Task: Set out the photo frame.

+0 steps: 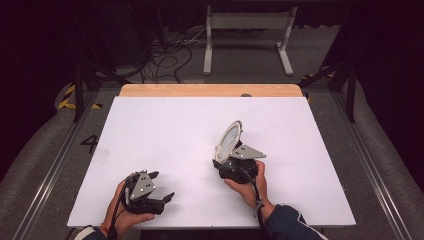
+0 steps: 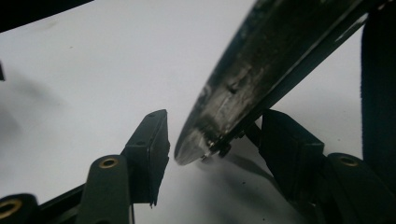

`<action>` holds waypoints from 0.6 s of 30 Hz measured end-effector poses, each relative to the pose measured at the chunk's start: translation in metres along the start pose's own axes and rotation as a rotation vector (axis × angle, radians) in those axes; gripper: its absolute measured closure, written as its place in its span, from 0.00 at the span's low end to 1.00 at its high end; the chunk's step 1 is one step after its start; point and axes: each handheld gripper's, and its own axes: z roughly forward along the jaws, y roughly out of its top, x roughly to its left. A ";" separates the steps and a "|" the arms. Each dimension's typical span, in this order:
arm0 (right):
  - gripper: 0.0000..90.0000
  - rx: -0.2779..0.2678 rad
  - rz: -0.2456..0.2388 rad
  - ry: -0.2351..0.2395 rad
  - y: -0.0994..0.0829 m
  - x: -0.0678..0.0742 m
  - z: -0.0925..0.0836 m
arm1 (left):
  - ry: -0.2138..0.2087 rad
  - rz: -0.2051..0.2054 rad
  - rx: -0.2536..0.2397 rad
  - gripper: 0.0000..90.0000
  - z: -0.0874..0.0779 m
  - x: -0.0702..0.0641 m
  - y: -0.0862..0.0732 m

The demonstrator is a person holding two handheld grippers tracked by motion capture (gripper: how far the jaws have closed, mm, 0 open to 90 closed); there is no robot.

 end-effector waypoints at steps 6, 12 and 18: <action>0.53 -0.003 0.017 -0.023 0.000 -0.002 0.004 | 0.000 -0.009 0.004 0.19 -0.001 0.000 -0.001; 0.61 0.012 0.025 0.014 -0.001 -0.006 0.002 | -0.002 0.002 0.011 0.19 0.001 0.001 -0.001; 0.63 0.018 0.023 0.027 -0.001 -0.007 0.001 | -0.003 0.000 0.009 0.19 0.001 0.000 -0.001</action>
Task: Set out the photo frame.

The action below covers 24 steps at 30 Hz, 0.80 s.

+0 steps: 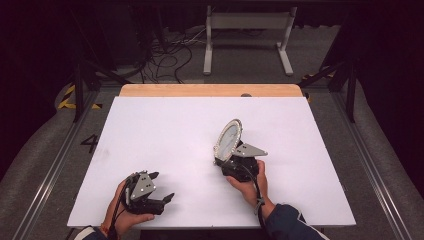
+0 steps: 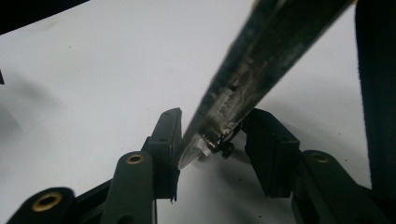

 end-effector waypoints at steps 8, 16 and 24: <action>0.69 0.017 0.001 0.028 0.000 -0.004 -0.003 | 0.002 -0.001 -0.008 0.19 -0.002 0.001 0.000; 0.62 -0.001 0.001 0.009 0.001 -0.002 0.000 | 0.001 0.006 -0.009 0.19 -0.001 0.000 0.001; 0.63 -0.025 0.049 -0.008 -0.001 -0.003 0.010 | 0.000 0.009 -0.002 0.19 0.000 -0.001 0.001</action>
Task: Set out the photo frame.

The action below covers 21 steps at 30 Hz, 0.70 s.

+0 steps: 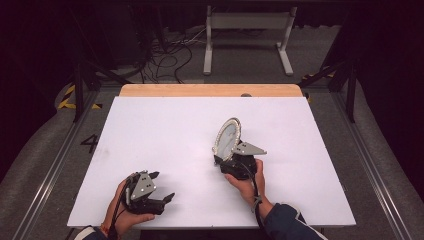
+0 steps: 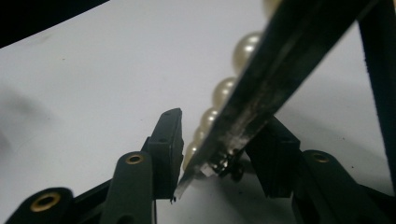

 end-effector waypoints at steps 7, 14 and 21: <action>0.67 0.019 -0.008 0.008 0.001 -0.001 -0.001 | -0.001 0.002 0.002 0.19 0.000 0.000 0.000; 0.72 0.045 -0.016 0.035 0.002 -0.004 -0.003 | -0.001 0.009 0.005 0.19 0.001 0.000 0.000; 0.77 0.067 -0.016 0.070 0.002 -0.008 -0.006 | -0.001 0.007 0.004 0.19 0.001 0.000 0.000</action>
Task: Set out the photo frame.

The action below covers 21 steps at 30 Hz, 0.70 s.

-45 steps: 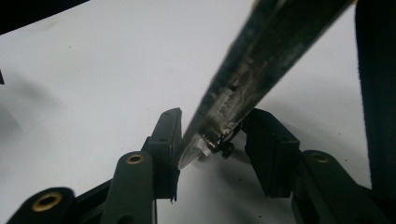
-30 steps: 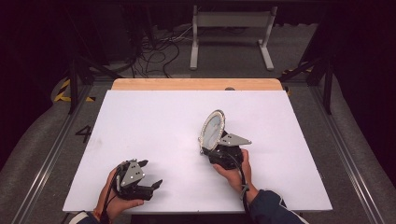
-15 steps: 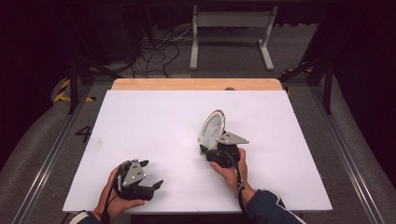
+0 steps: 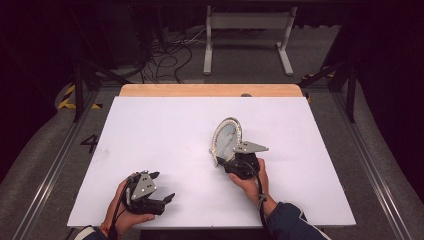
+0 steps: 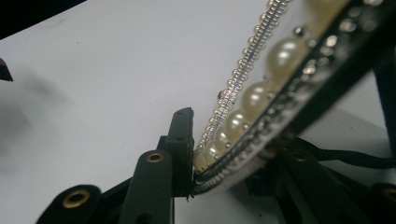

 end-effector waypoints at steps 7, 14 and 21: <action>0.79 0.023 -0.022 0.024 0.000 -0.002 -0.004 | -0.007 0.007 0.002 0.19 0.002 0.000 0.002; 0.78 0.024 -0.028 0.035 -0.001 -0.004 -0.006 | -0.018 0.010 0.003 0.19 0.005 0.000 0.004; 0.72 0.022 -0.045 0.032 -0.001 -0.001 -0.002 | -0.018 0.015 0.005 0.19 0.006 0.000 0.004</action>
